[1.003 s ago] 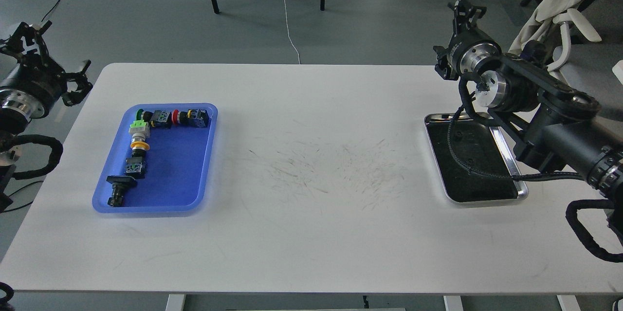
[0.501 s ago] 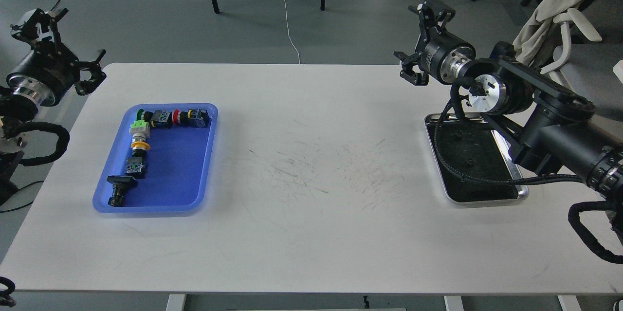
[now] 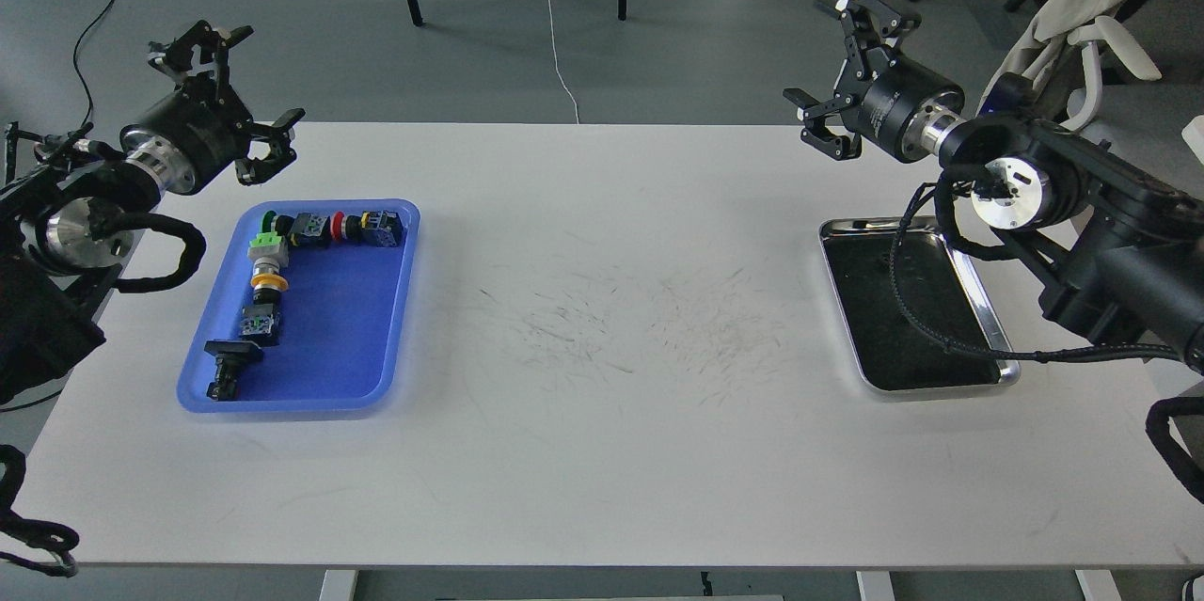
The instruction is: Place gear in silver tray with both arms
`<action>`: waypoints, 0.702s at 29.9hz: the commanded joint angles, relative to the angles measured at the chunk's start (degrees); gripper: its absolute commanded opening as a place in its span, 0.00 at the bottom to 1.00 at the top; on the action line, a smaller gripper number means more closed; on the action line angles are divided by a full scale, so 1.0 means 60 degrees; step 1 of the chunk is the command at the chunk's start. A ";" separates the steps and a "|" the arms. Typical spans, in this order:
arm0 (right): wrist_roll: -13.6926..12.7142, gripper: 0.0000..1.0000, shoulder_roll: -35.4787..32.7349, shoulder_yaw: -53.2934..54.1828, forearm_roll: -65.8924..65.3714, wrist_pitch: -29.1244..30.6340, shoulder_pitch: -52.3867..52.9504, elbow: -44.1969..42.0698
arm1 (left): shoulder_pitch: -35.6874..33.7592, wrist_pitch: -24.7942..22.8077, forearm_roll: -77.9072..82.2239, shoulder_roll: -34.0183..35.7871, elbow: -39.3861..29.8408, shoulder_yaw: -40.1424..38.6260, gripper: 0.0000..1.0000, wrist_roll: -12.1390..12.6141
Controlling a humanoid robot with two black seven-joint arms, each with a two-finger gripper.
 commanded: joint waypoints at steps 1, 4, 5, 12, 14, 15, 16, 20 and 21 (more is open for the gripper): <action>0.0013 0.98 0.0018 0.0136 0.0002 -0.0020 -0.0026 -0.0097 | -0.0020 0.0001 -0.0036 -0.0096 -0.0038 -0.0020 0.99 0.0033; 0.0013 0.98 0.0062 0.0151 0.0002 -0.0034 -0.0026 -0.0127 | -0.0005 0.0001 -0.0051 -0.0096 0.0019 -0.0005 0.99 -0.0040; 0.0027 0.98 0.0077 0.0151 0.0002 -0.0034 -0.0011 -0.0156 | -0.0019 0.0001 -0.0080 -0.0096 0.0093 -0.0005 0.99 -0.0055; 0.0013 0.98 0.0281 0.0414 0.0002 -0.0444 0.0047 -0.0404 | 0.0054 0.0001 -0.0051 -0.0023 0.0123 0.0039 0.99 -0.0509; 0.0013 0.98 0.0355 0.0458 0.0002 -0.0590 0.0047 -0.0463 | 0.0054 0.0001 -0.0037 -0.0008 0.0123 0.0083 0.99 -0.0509; 0.0013 0.98 0.0369 0.0502 0.0002 -0.0678 0.0047 -0.0463 | 0.0054 0.0001 -0.0022 -0.0008 0.0123 0.0083 0.99 -0.0509; 0.0013 0.98 0.0384 0.0560 0.0002 -0.0722 0.0047 -0.0463 | 0.0068 0.0001 -0.0022 -0.0008 0.0123 0.0054 0.99 -0.0509; 0.0013 0.98 0.0414 0.0605 0.0002 -0.0767 0.0062 -0.0463 | 0.0098 0.0001 -0.0022 -0.0008 0.0079 0.0024 0.99 -0.0582; 0.0013 0.98 0.0414 0.0605 0.0002 -0.0810 0.0047 -0.0463 | 0.0098 0.0001 -0.0022 -0.0008 0.0079 0.0024 0.99 -0.0582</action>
